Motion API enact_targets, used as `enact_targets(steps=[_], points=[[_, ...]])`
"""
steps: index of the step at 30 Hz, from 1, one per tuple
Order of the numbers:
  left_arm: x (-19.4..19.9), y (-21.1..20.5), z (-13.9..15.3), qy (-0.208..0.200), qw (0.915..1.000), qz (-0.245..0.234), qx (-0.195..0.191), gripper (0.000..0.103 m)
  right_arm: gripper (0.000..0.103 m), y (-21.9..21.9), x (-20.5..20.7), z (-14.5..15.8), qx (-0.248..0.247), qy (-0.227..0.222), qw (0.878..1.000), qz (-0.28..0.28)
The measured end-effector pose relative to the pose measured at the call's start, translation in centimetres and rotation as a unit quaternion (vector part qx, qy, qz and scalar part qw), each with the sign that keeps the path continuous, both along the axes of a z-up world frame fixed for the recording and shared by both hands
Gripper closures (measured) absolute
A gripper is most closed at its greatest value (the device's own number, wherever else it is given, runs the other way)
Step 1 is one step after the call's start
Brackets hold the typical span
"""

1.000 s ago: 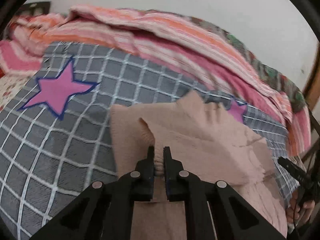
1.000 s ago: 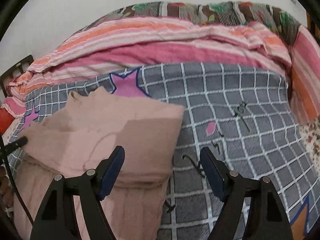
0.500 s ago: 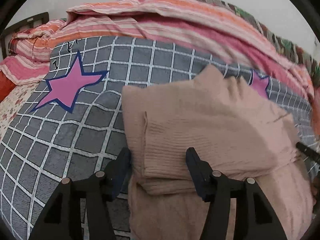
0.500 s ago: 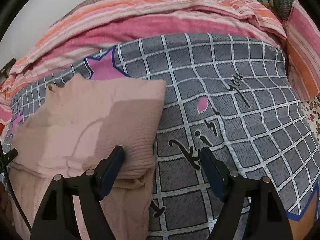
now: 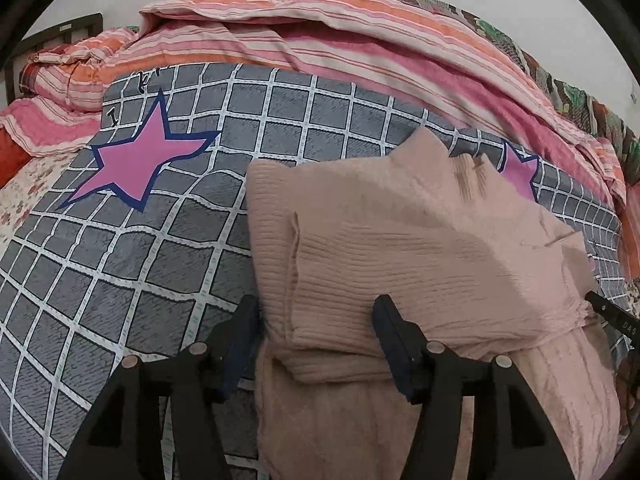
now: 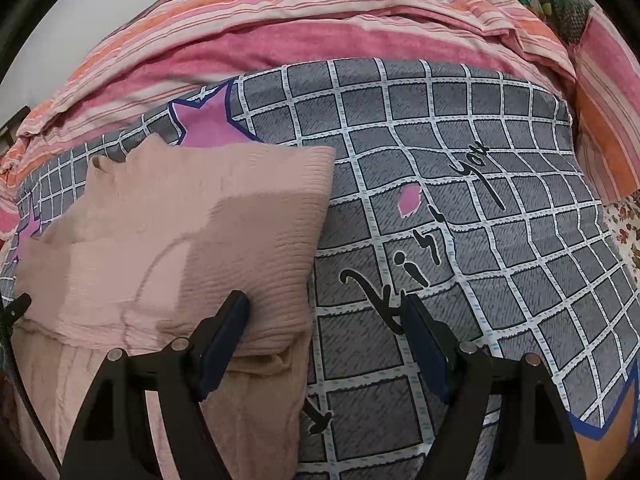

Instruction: Fold small clothes

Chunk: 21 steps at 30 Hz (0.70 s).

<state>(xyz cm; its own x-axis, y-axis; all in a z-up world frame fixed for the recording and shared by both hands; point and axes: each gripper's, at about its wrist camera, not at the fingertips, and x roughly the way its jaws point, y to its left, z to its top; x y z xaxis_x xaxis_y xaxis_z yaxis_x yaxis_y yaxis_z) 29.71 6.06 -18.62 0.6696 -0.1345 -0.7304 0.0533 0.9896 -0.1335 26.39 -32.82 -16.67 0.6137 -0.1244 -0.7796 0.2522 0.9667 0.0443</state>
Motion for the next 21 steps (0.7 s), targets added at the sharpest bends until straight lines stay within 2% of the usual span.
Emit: enact_targets(steps=[6,14,21], points=[[0.0,-0.1,0.0,0.002,1.0000,-0.001,0.009,0.036,0.027,0.0,0.1,0.0,-0.001,0.000,1.000,0.004],[-0.1,0.2,0.3,0.003,1.0000,-0.003,0.003,0.036,0.027,0.4,0.1,0.0,-0.009,0.002,1.000,0.008],[-1.9,0.8,2.4,-0.043,0.9991,0.002,-0.005,0.036,0.033,1.1,-1.3,1.6,-0.025,-0.015,0.999,0.025]])
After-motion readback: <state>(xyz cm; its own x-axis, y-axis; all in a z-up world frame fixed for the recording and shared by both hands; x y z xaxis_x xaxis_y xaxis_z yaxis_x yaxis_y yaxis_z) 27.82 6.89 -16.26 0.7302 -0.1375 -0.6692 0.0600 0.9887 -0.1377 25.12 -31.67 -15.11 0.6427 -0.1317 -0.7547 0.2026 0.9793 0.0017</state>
